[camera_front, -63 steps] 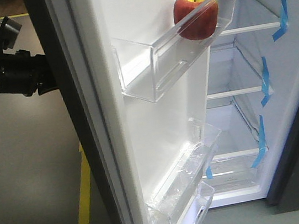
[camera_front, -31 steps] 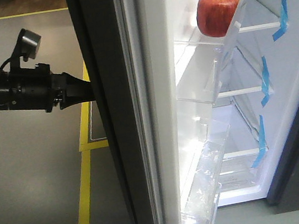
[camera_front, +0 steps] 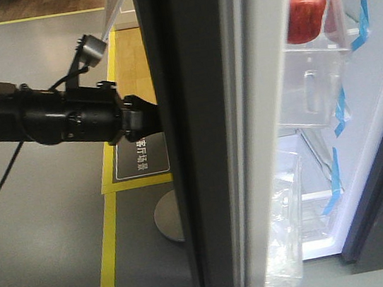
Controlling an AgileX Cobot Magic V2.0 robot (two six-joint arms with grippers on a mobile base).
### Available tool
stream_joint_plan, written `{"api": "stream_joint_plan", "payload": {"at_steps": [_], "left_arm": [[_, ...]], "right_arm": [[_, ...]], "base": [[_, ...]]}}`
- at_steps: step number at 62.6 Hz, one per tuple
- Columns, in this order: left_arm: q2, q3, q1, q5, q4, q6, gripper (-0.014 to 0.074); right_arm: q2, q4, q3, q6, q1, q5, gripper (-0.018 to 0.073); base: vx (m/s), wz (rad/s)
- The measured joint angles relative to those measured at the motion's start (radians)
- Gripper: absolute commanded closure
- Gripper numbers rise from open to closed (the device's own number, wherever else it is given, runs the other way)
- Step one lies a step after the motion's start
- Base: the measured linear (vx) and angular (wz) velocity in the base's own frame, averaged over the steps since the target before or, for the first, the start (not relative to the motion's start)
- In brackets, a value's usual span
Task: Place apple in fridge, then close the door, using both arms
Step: 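Push the refrigerator door toward the cabinet with the left gripper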
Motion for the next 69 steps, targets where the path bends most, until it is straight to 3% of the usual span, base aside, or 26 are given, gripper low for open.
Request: {"api": "stream_joint_plan", "payload": {"at_steps": [32, 69], "left_arm": [[0.046, -0.018, -0.254, -0.223, -0.109, 0.156, 0.0603], [0.327, -0.396, -0.407, -0.351, -0.125, 0.164, 0.0603]], "right_arm": [[0.000, 0.000, 0.000, 0.000, 0.000, 0.000, -0.0019], [0.000, 0.000, 0.000, 0.000, 0.000, 0.000, -0.0019]], "base": [[0.00, 0.00], [0.00, 0.00]]}}
